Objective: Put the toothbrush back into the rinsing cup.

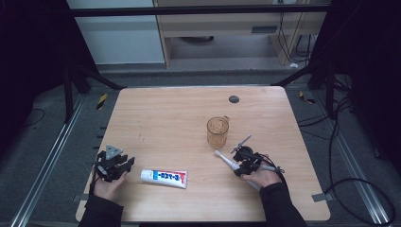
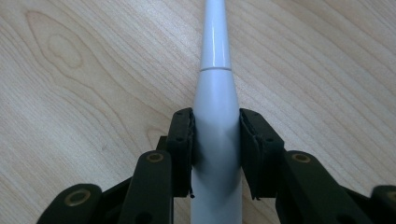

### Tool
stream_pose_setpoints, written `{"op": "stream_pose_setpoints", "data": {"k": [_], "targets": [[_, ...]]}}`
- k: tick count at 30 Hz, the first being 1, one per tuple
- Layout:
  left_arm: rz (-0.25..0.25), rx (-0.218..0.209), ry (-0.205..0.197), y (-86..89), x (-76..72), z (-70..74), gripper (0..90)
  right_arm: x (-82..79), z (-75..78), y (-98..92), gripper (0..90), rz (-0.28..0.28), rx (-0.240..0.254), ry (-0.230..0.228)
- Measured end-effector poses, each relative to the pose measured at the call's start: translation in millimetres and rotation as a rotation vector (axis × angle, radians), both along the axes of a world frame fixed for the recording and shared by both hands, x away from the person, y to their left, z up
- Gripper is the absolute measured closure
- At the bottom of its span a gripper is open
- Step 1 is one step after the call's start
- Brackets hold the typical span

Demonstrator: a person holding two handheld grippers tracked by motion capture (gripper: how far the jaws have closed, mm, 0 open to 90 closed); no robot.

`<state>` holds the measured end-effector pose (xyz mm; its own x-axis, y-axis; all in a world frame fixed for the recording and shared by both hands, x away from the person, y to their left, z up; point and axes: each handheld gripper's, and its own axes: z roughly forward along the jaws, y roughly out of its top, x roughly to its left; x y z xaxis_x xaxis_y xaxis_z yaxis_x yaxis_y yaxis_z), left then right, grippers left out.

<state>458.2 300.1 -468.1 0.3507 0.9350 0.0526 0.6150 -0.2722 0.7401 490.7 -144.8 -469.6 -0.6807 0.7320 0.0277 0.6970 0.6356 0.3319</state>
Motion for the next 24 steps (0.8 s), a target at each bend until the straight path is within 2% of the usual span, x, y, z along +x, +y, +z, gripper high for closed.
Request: {"op": "stream_pose_setpoints", "data": {"k": [6, 9, 12, 18, 24], "targets": [[0.000, 0.000, 0.000, -0.1, -0.1, -0.1, 65.3, 0.3, 0.8, -0.6, 67.1, -0.010, 0.010, 0.022], [0.001, -0.002, -0.001, 0.1, -0.2, 0.1, 65.3, -1.8, 2.8, -1.2, 67.2, -0.015, 0.025, 0.012], [0.001, -0.002, -0.001, 0.1, -0.1, -0.1, 65.4, -5.3, 8.9, -3.8, 67.2, -0.016, 0.047, -0.022], [0.001, 0.000, -0.002, -0.6, -0.2, 0.3, 65.5, -11.4, 19.3, -5.8, 67.3, -0.022, 0.077, -0.054], [0.001, 0.000, -0.003, -0.6, -0.2, 0.5, 65.6, -15.7, 33.8, -9.3, 67.3, -0.011, 0.118, -0.123]]}}
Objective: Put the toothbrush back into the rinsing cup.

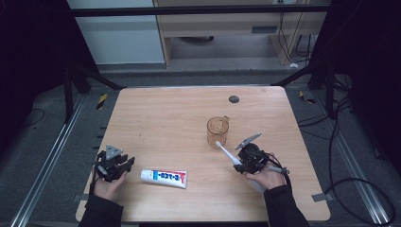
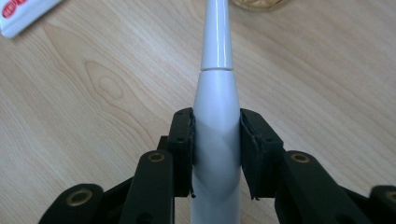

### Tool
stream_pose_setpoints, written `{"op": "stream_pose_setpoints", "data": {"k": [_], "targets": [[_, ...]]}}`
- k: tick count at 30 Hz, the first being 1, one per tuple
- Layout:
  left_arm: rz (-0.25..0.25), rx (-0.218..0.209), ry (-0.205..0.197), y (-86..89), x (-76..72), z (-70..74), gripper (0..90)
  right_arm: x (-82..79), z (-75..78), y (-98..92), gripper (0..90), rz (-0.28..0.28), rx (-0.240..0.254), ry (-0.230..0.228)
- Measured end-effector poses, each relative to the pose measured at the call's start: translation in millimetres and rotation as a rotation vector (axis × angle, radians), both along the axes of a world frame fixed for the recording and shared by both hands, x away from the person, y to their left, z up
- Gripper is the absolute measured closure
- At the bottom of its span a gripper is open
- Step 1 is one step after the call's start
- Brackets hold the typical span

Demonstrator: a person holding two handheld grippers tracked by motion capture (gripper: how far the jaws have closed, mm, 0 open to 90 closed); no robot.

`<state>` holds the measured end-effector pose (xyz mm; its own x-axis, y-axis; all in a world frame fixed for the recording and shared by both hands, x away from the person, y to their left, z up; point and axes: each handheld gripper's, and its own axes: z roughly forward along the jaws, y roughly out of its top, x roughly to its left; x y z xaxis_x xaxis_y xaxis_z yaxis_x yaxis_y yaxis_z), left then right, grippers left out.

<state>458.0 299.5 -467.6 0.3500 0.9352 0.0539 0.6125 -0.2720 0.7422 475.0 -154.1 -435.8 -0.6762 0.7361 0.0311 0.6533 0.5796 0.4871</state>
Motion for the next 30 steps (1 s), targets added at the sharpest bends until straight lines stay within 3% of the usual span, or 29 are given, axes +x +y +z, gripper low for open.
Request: {"op": "stream_pose_setpoints", "data": {"k": [4, 15, 19, 30], "targets": [[0.000, 0.001, 0.001, -0.3, 0.3, -0.4, 65.6, -1.5, 7.8, -4.2, 67.2, -0.016, 0.049, -0.055], [0.002, 0.000, -0.005, -0.6, -0.2, 0.1, 65.8, -8.2, 32.3, -14.4, 67.2, -0.072, 0.262, -0.200], [0.002, 0.000, -0.008, -0.8, -0.6, 0.4, 65.9, -7.9, 39.1, -13.3, 67.2, -0.086, 0.302, -0.237], [0.006, -0.003, -0.015, -0.2, -0.8, 0.9, 66.1, -2.9, 61.4, -5.6, 67.2, -0.173, 0.461, -0.422]]}}
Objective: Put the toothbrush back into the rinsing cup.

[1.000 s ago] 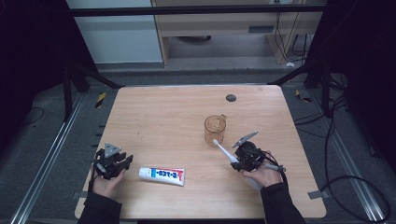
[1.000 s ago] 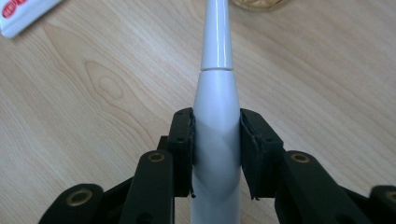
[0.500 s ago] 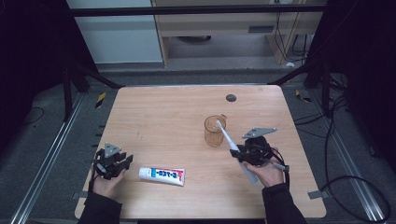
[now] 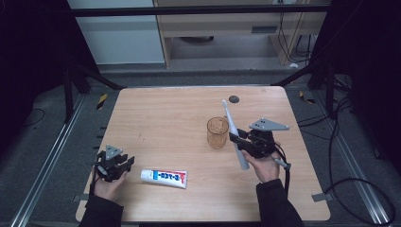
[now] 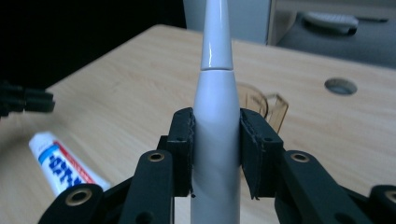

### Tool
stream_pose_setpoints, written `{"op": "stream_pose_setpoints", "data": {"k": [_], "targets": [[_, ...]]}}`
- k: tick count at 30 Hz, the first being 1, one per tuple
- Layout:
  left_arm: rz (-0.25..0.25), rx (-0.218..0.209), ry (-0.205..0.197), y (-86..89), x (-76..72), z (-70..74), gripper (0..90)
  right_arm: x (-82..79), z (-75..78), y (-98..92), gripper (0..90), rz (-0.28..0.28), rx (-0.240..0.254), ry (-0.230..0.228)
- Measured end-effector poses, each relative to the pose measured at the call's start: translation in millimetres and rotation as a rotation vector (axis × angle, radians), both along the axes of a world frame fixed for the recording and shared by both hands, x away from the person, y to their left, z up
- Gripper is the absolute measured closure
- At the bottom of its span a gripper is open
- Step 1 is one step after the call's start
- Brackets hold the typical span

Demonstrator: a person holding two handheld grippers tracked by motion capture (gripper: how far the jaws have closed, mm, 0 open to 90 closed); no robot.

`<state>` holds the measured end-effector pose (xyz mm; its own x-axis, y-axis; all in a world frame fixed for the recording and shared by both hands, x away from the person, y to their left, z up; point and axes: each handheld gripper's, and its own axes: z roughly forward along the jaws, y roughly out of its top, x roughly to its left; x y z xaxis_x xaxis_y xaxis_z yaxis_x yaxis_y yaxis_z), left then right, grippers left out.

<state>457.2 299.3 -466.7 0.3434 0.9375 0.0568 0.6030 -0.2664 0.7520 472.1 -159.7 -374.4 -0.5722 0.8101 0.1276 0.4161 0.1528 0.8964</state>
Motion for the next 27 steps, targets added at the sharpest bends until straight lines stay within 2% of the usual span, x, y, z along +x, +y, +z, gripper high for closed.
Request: {"op": "stream_pose_setpoints", "data": {"k": [8, 11, 17, 27], "targets": [[0.002, -0.002, -0.003, -0.4, 0.3, -0.1, 66.4, 4.6, 12.9, 8.5, 67.2, -0.079, 0.104, -0.115], [0.008, -0.007, -0.001, 0.2, 0.3, 0.3, 67.5, 9.6, 16.2, 11.6, 67.2, -0.093, 0.115, -0.141], [0.017, -0.013, -0.007, 1.3, -0.1, 1.5, 70.6, 21.3, 16.2, 14.9, 67.2, -0.141, 0.175, -0.176], [0.028, -0.016, -0.014, 2.2, -1.2, 3.4, 77.7, 40.6, 18.8, 26.9, 67.2, -0.198, 0.215, -0.231]]}}
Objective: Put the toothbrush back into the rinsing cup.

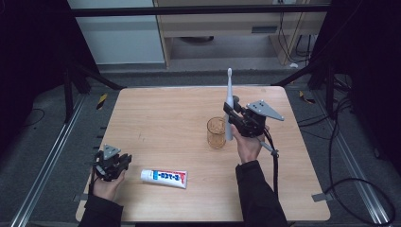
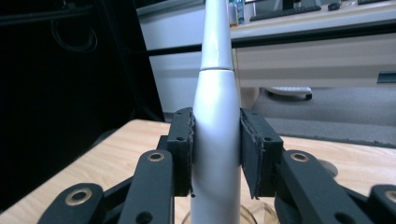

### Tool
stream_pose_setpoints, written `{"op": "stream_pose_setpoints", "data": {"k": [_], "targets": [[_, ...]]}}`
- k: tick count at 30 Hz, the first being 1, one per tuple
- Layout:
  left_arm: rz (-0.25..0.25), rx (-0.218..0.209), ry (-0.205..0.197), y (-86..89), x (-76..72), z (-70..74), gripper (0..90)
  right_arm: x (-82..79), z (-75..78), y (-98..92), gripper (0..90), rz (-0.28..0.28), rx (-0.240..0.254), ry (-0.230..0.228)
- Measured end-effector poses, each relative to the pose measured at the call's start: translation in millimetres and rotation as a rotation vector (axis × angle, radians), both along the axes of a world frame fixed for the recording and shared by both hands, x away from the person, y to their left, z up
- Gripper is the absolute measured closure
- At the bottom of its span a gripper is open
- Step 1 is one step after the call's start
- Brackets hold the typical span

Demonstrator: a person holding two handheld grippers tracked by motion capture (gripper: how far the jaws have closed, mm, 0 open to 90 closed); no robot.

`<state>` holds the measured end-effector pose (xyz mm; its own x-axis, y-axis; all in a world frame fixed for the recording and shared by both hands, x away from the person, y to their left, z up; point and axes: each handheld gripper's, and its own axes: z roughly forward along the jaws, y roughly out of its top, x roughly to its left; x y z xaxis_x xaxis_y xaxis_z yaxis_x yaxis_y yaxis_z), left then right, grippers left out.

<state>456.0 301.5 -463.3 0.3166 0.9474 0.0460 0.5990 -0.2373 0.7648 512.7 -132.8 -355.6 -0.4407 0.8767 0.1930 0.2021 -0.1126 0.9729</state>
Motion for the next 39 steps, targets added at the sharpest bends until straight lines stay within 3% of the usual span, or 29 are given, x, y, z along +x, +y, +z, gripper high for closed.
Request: {"op": "stream_pose_setpoints", "data": {"k": [17, 33, 39], "targets": [[0.022, -0.001, -0.011, 2.1, -0.4, 0.6, 84.5, 23.4, 6.3, 11.6, 67.1, -0.069, 0.005, -0.076], [0.022, 0.004, -0.013, 2.7, -0.1, 0.1, 84.5, 46.5, -13.1, 17.3, 67.1, -0.088, 0.000, -0.075], [0.020, 0.005, -0.014, 2.4, -0.5, 0.3, 84.5, 53.0, -24.6, 18.4, 67.1, -0.092, -0.010, -0.047]]}}
